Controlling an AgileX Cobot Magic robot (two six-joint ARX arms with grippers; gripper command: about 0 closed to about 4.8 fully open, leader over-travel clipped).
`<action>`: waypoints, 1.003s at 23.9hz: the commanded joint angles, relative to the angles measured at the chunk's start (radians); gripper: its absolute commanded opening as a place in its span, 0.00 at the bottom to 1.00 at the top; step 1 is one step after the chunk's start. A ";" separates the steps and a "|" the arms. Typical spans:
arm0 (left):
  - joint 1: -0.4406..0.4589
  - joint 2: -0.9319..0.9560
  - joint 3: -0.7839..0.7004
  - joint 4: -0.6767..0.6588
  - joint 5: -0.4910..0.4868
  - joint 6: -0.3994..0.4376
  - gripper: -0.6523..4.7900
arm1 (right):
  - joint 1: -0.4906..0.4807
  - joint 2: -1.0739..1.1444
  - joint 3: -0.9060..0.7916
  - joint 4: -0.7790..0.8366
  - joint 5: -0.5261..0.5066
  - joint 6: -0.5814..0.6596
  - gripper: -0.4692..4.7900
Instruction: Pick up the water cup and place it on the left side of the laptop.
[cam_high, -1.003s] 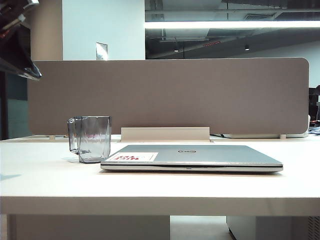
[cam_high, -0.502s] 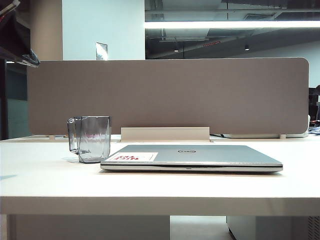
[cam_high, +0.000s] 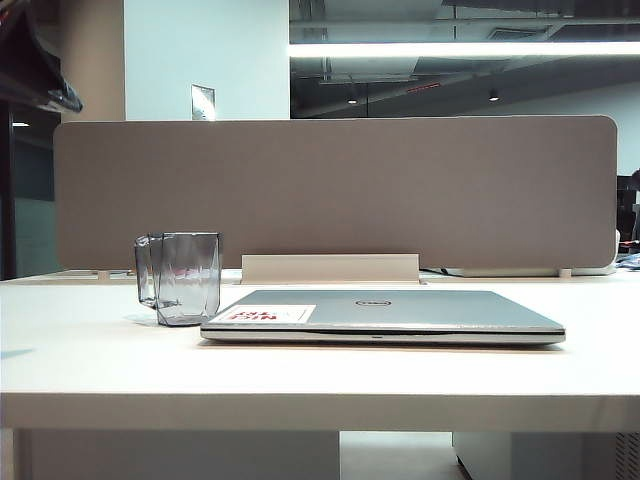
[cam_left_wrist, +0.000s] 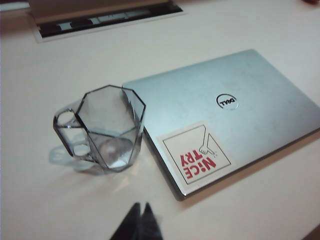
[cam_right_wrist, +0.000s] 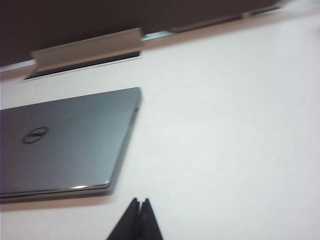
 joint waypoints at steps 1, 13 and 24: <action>-0.001 -0.020 0.000 0.019 0.004 -0.002 0.11 | -0.019 -0.002 -0.005 0.015 -0.004 -0.002 0.08; -0.001 -0.098 0.000 0.005 0.003 -0.010 0.11 | -0.033 -0.002 -0.006 0.016 -0.007 -0.002 0.08; -0.002 -0.311 -0.045 -0.083 -0.069 -0.013 0.11 | -0.033 -0.002 -0.006 0.016 -0.007 -0.002 0.08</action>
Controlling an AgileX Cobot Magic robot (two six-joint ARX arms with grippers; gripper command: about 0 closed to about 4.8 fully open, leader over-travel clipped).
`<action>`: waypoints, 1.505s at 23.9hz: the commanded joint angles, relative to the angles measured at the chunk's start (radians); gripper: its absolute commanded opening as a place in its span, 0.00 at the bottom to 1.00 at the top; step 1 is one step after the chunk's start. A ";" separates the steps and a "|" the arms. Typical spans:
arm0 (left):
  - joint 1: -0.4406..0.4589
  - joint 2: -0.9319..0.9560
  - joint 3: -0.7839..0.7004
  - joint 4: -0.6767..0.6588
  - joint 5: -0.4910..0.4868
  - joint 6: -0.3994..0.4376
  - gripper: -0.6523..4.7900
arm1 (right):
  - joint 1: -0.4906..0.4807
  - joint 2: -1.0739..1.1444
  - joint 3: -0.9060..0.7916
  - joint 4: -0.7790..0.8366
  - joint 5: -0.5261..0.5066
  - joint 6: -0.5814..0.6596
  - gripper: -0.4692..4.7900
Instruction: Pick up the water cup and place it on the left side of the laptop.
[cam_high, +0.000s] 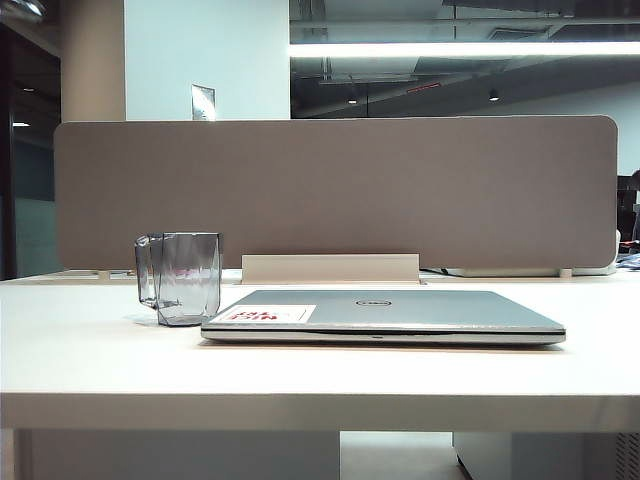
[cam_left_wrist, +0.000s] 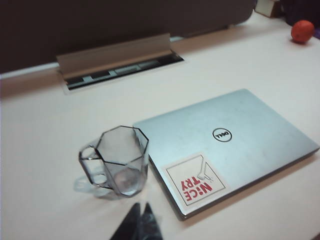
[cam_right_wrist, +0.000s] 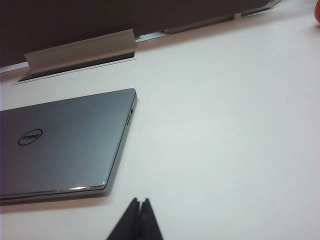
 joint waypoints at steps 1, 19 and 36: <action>-0.002 -0.070 -0.058 -0.011 -0.053 -0.014 0.11 | 0.002 -0.002 -0.006 0.017 -0.002 -0.001 0.08; -0.002 -0.610 -0.493 0.163 -0.364 -0.226 0.11 | 0.002 -0.002 -0.006 0.017 -0.002 -0.001 0.08; 0.100 -0.707 -0.737 0.411 -0.322 -0.188 0.11 | 0.001 -0.002 -0.006 0.016 -0.002 -0.001 0.08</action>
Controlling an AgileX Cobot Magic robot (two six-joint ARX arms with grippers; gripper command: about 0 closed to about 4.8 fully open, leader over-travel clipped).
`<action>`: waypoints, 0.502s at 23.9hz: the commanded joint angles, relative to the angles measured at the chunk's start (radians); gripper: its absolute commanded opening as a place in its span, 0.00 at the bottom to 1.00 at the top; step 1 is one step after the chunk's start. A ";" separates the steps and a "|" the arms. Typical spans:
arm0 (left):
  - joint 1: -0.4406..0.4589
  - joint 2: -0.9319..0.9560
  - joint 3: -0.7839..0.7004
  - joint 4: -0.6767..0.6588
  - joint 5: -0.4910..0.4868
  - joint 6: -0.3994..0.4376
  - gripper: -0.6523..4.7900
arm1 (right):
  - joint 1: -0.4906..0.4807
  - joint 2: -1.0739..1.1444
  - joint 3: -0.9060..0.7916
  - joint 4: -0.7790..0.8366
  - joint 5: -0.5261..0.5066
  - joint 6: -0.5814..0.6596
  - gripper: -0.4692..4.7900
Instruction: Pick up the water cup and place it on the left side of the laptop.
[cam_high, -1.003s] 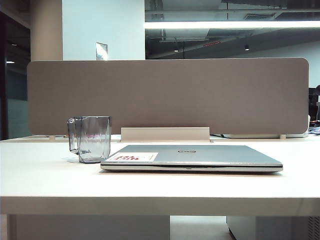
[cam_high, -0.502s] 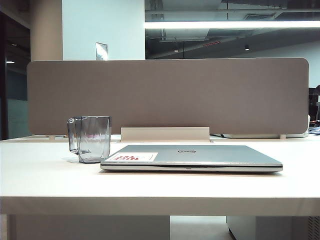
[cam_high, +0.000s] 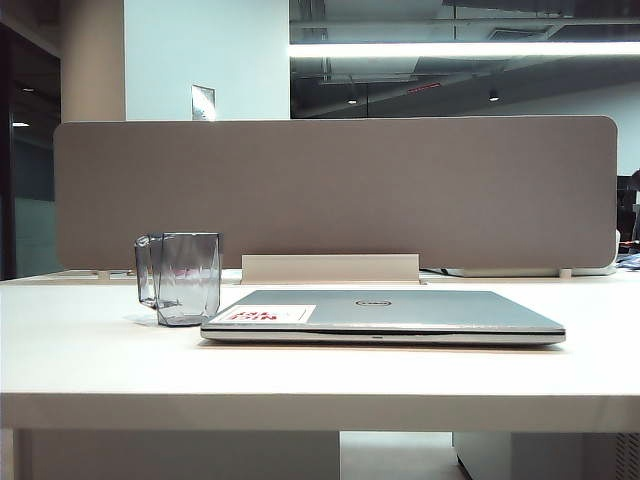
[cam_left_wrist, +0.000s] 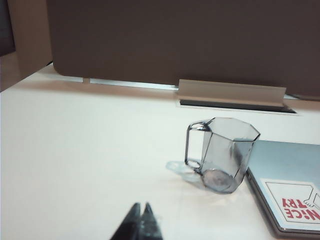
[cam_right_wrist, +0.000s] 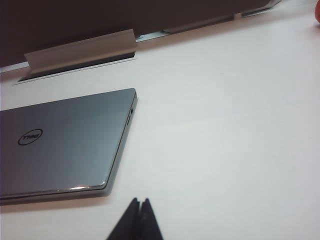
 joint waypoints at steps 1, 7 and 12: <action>-0.003 0.001 -0.034 0.101 0.011 0.026 0.11 | 0.001 -0.002 -0.006 0.017 -0.001 -0.001 0.08; -0.002 0.001 -0.035 0.098 0.011 0.154 0.11 | 0.001 -0.002 -0.006 0.017 -0.001 -0.001 0.08; -0.002 0.001 -0.035 0.089 0.006 0.154 0.11 | 0.001 -0.002 -0.006 0.017 -0.001 -0.001 0.08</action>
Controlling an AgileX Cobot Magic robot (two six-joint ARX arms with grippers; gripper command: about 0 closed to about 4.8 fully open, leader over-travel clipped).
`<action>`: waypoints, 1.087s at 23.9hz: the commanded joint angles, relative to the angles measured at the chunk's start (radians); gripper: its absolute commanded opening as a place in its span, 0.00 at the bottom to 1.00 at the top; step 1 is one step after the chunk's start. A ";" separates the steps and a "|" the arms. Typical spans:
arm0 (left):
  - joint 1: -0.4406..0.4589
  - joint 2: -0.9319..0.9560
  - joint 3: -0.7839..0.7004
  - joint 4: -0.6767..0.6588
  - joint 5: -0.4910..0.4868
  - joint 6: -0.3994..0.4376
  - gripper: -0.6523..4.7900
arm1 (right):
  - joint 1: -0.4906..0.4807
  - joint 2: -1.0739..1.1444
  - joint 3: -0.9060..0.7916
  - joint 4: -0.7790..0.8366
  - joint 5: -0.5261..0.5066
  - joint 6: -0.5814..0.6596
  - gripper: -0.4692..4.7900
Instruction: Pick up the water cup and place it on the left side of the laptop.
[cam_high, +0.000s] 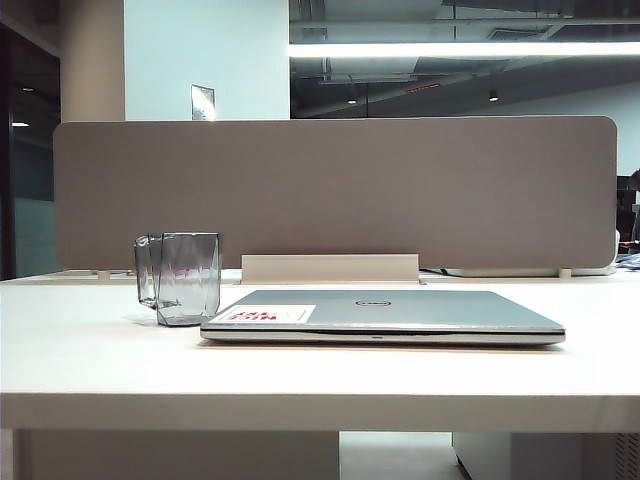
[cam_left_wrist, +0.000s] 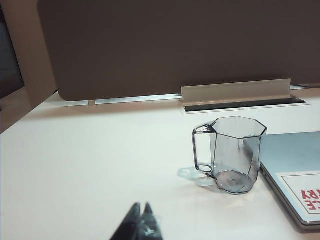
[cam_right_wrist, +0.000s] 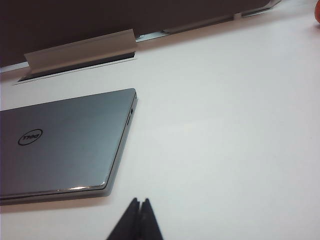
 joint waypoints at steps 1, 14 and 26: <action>0.000 0.002 0.003 0.006 -0.004 0.004 0.11 | 0.001 -0.002 -0.006 0.016 -0.001 -0.001 0.08; 0.000 0.002 0.003 -0.035 -0.072 -0.085 0.11 | 0.001 -0.002 -0.006 0.016 -0.001 -0.001 0.08; -0.001 0.002 0.003 -0.036 -0.071 -0.086 0.11 | 0.002 -0.002 -0.006 0.016 -0.001 -0.001 0.08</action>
